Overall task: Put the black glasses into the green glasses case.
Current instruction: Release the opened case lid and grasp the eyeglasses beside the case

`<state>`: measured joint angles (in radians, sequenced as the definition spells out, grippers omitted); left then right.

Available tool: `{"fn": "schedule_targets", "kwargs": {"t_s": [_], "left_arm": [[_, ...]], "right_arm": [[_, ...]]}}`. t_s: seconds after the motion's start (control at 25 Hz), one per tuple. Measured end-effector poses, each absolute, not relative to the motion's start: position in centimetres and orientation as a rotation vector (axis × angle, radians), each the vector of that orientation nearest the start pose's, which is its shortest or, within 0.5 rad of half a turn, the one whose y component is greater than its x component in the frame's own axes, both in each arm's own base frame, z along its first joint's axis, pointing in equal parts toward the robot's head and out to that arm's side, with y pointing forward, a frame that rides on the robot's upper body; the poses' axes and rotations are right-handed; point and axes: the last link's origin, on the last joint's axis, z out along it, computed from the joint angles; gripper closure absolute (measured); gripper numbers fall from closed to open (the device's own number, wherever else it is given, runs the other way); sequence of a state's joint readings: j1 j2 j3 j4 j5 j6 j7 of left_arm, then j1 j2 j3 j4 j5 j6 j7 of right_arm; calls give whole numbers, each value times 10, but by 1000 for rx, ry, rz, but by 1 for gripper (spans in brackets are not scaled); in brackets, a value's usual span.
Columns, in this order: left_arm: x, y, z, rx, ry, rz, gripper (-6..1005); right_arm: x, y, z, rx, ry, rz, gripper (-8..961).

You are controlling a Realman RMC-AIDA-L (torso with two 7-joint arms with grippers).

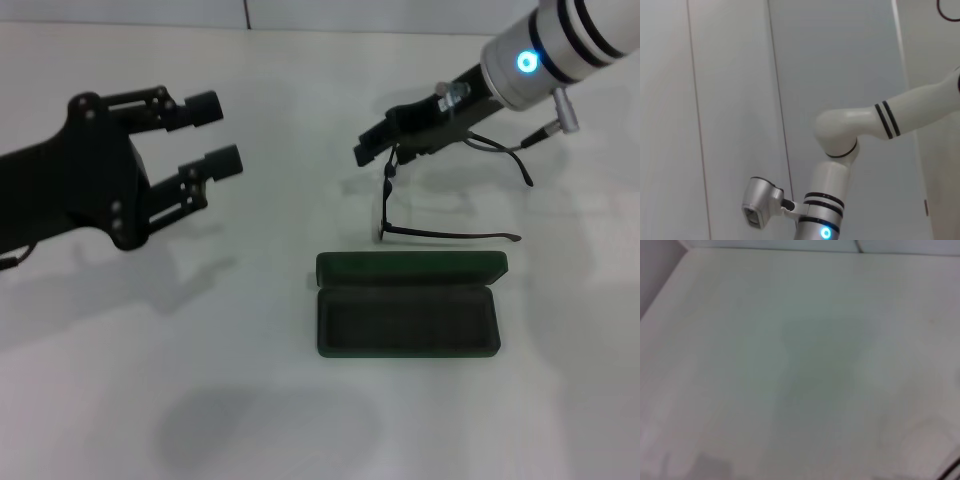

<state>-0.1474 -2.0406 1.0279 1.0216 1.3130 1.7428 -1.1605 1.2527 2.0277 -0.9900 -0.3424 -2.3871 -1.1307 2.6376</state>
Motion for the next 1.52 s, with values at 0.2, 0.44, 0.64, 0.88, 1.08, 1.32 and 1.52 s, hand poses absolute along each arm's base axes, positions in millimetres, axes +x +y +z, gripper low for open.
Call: {"fn": "schedule_targets", "kwargs": {"t_s": [0.2, 0.44, 0.64, 0.88, 1.08, 1.32, 1.52], "left_arm": [[-243, 257, 62, -2503, -17, -1098, 571], [-240, 259, 56, -2513, -12, -1107, 572], [-239, 262, 52, -2515, -30, -1128, 572], [-241, 263, 48, -2516, -58, -1143, 572], [-244, 263, 44, -2509, -59, -1150, 572], [-242, 268, 36, -2508, -52, -1172, 572], [-240, 270, 30, -2507, -46, -1189, 572]], "right_arm": [[107, 448, -71, -2492, 1469, -8, 337], [109, 449, -67, -2490, 1456, 43, 336], [109, 452, -67, -2478, 1411, 24, 336], [106, 455, -76, -2467, 1347, -39, 337], [104, 459, -78, -2453, 1313, -34, 336], [113, 456, -80, -2436, 1349, -47, 336], [121, 453, -83, -2422, 1364, -83, 337]]}}
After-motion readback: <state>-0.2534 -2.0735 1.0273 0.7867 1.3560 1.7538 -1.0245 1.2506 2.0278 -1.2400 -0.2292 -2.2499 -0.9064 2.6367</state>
